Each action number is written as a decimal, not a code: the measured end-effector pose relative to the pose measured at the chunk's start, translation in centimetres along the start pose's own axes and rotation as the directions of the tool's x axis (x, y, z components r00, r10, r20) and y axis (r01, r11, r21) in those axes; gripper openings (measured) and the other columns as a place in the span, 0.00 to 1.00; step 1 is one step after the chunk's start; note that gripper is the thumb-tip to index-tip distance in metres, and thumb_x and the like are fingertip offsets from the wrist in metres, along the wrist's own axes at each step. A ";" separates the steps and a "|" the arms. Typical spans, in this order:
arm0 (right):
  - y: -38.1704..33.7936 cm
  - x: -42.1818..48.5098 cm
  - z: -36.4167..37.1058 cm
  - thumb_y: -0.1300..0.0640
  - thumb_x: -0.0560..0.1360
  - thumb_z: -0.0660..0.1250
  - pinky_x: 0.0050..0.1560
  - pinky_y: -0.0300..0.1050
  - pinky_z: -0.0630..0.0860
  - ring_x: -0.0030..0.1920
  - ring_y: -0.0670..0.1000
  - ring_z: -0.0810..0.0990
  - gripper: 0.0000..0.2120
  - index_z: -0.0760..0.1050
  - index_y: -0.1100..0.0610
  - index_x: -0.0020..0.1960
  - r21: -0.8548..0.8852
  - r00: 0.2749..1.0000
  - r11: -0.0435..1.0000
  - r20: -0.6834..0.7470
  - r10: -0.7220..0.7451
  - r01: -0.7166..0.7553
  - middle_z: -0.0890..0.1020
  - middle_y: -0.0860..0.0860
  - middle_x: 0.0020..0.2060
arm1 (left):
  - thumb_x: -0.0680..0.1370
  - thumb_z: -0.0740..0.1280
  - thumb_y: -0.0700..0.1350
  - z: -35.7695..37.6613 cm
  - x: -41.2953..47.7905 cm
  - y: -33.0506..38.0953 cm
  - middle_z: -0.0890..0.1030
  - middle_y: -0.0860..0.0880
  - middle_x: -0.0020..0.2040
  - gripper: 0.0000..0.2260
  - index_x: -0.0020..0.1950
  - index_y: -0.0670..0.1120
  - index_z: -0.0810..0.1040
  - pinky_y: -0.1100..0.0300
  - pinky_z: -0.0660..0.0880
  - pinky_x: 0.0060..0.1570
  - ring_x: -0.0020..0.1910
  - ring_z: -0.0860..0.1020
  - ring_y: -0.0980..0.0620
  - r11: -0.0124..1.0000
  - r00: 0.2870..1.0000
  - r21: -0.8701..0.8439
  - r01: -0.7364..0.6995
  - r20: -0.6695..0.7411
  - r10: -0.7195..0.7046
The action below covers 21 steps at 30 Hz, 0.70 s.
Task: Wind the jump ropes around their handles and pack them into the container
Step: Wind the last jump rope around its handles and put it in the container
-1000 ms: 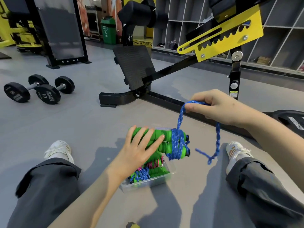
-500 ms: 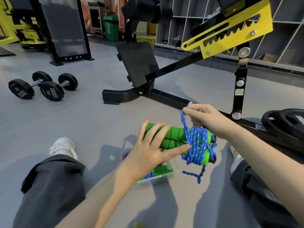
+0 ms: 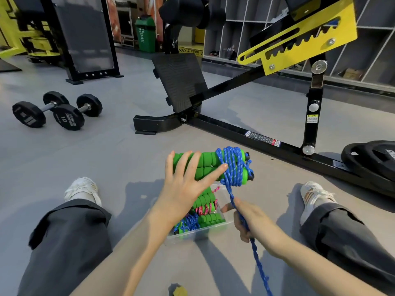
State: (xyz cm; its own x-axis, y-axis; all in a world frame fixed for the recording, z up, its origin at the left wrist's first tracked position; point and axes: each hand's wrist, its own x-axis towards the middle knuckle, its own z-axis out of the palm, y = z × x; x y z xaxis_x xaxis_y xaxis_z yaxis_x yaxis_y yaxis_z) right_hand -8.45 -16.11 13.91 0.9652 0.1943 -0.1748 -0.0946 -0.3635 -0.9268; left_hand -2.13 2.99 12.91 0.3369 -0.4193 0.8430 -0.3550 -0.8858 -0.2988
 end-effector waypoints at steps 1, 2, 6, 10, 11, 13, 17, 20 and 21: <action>-0.2 -0.6 0.3 0.52 0.82 0.51 0.24 0.39 0.63 0.20 0.46 0.60 0.19 0.74 0.64 0.50 -0.067 0.999 0.997 -0.010 -0.044 0.043 0.64 0.50 0.22 | 0.78 0.46 0.30 0.1 -0.2 0.0 0.68 0.38 0.60 0.30 0.73 0.56 0.63 0.35 0.66 0.59 0.58 0.70 0.38 1.000 0.999 0.011 -0.004 0.032 0.003; -0.6 -0.8 0.3 0.53 0.82 0.52 0.24 0.39 0.64 0.20 0.45 0.61 0.17 0.73 0.64 0.50 -0.149 0.996 0.985 -0.023 -0.087 0.082 0.64 0.50 0.23 | 0.77 0.46 0.29 0.2 -0.4 0.0 0.68 0.38 0.60 0.31 0.73 0.56 0.63 0.35 0.65 0.59 0.58 0.70 0.38 1.000 0.998 0.017 -0.005 0.060 0.004; -3.0 -2.0 -0.1 0.54 0.81 0.54 0.27 0.37 0.62 0.23 0.44 0.68 0.15 0.67 0.64 0.43 -0.451 0.978 0.870 0.041 -0.203 0.199 0.65 0.48 0.26 | 0.77 0.44 0.29 0.3 -0.3 0.1 0.68 0.37 0.60 0.31 0.73 0.55 0.64 0.35 0.65 0.59 0.57 0.70 0.38 0.999 0.996 0.037 0.023 0.087 -0.026; -5.4 -4.1 -0.1 0.51 0.81 0.55 0.30 0.39 0.62 0.26 0.45 0.68 0.16 0.64 0.61 0.40 -0.617 0.948 0.720 0.217 -0.231 0.317 0.66 0.50 0.27 | 0.62 0.64 0.26 0.8 -0.9 -0.2 0.68 0.37 0.60 0.41 0.72 0.53 0.66 0.35 0.64 0.58 0.57 0.70 0.38 0.995 0.996 0.093 0.021 0.081 -0.029; -6.0 -4.3 -0.3 0.50 0.81 0.55 0.32 0.41 0.62 0.28 0.47 0.66 0.15 0.65 0.60 0.41 -0.635 0.939 0.692 0.233 -0.253 0.344 0.65 0.49 0.27 | 0.60 0.65 0.26 0.8 -1.0 -0.3 0.68 0.37 0.60 0.43 0.72 0.53 0.66 0.35 0.64 0.58 0.57 0.69 0.38 0.996 0.996 0.093 0.017 0.090 -0.025; -7.3 -4.4 -1.3 0.50 0.80 0.56 0.35 0.43 0.61 0.30 0.48 0.64 0.15 0.67 0.60 0.41 -0.662 0.926 0.649 0.229 -0.301 0.375 0.66 0.49 0.28 | 0.58 0.67 0.25 0.6 -1.0 -0.2 0.69 0.37 0.60 0.46 0.72 0.53 0.66 0.35 0.64 0.59 0.58 0.69 0.38 0.997 0.994 0.083 0.003 0.105 -0.012; -9.3 -4.1 -3.7 0.51 0.79 0.58 0.33 0.37 0.63 0.32 0.48 0.67 0.14 0.75 0.59 0.45 -0.696 0.893 0.571 0.253 -0.371 0.435 0.69 0.48 0.28 | 0.60 0.69 0.26 0.0 -0.6 -0.1 0.70 0.38 0.60 0.45 0.72 0.54 0.66 0.36 0.64 0.59 0.58 0.69 0.38 0.998 0.994 0.062 0.008 0.108 -0.015; -9.5 -4.3 -4.0 0.50 0.80 0.57 0.34 0.37 0.63 0.33 0.50 0.66 0.16 0.74 0.60 0.43 -0.711 0.848 0.478 0.350 -0.397 0.517 0.69 0.50 0.28 | 0.63 0.60 0.27 -0.4 -0.4 0.0 0.69 0.39 0.60 0.41 0.73 0.54 0.66 0.38 0.65 0.58 0.58 0.70 0.39 0.999 0.995 0.054 0.005 0.101 -0.011; -9.6 -4.2 -3.9 0.49 0.80 0.56 0.34 0.39 0.64 0.33 0.51 0.66 0.17 0.74 0.60 0.43 -0.715 0.833 0.445 0.378 -0.403 0.540 0.71 0.51 0.29 | 0.64 0.61 0.28 -0.4 -0.3 0.1 0.70 0.40 0.60 0.39 0.73 0.54 0.66 0.38 0.65 0.58 0.58 0.70 0.40 0.998 0.996 0.061 -0.009 0.093 0.003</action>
State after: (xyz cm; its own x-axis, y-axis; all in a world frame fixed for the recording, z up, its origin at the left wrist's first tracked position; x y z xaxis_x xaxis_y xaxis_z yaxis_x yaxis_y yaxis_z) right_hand -10.62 -16.95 24.83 0.7504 0.6530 0.1023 0.6529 -0.7081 -0.2689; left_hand -2.54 3.12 12.83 0.4150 -0.4390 0.7969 -0.3038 -0.8925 -0.3334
